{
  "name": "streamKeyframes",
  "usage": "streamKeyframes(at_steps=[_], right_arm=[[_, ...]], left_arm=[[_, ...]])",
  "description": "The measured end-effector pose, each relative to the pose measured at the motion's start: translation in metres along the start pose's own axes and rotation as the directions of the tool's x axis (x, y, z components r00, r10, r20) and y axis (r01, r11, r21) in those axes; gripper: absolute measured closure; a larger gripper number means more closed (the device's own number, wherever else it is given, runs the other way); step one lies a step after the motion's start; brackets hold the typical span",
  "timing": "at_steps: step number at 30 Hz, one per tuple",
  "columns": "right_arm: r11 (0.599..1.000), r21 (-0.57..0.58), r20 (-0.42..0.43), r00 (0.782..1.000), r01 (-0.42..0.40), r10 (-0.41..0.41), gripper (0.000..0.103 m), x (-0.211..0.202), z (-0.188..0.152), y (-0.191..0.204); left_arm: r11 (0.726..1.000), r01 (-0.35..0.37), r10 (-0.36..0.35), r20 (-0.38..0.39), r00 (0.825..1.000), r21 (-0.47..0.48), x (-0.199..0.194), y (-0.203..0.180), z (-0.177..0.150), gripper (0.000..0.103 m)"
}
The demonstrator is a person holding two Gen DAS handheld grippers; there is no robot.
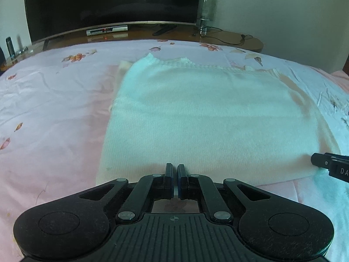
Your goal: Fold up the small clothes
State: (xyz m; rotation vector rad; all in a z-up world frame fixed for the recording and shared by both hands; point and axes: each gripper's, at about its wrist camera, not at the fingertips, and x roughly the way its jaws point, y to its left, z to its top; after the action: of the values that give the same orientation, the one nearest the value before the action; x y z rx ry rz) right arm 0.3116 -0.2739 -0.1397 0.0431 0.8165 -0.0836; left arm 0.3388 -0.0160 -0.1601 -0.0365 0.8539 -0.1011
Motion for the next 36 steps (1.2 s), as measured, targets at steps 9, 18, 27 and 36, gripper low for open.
streamKeyframes(at_steps=[9, 18, 27, 36], right_arm=[[0.998, 0.022, 0.021, 0.998, -0.059, 0.058, 0.071, -0.010, 0.009, 0.009], [0.994, 0.004, 0.045, 0.993, -0.107, 0.106, 0.068, -0.001, 0.036, 0.022], [0.985, -0.042, 0.005, 0.985, -0.170, 0.171, 0.064, 0.011, 0.035, 0.048], [0.975, -0.056, -0.001, 0.977, -0.215, 0.215, 0.057, 0.014, 0.038, 0.061]], left_arm=[[0.998, 0.027, -0.027, 0.010, 1.000, -0.048, -0.005, 0.008, 0.017, 0.099], [0.997, -0.017, 0.015, -0.026, 1.000, -0.076, 0.027, 0.016, 0.034, 0.099], [0.991, 0.010, -0.013, -0.021, 1.000, -0.133, 0.019, 0.033, 0.040, 0.099], [0.958, 0.025, -0.041, -0.051, 0.998, -0.285, 0.026, 0.075, 0.041, 0.099]])
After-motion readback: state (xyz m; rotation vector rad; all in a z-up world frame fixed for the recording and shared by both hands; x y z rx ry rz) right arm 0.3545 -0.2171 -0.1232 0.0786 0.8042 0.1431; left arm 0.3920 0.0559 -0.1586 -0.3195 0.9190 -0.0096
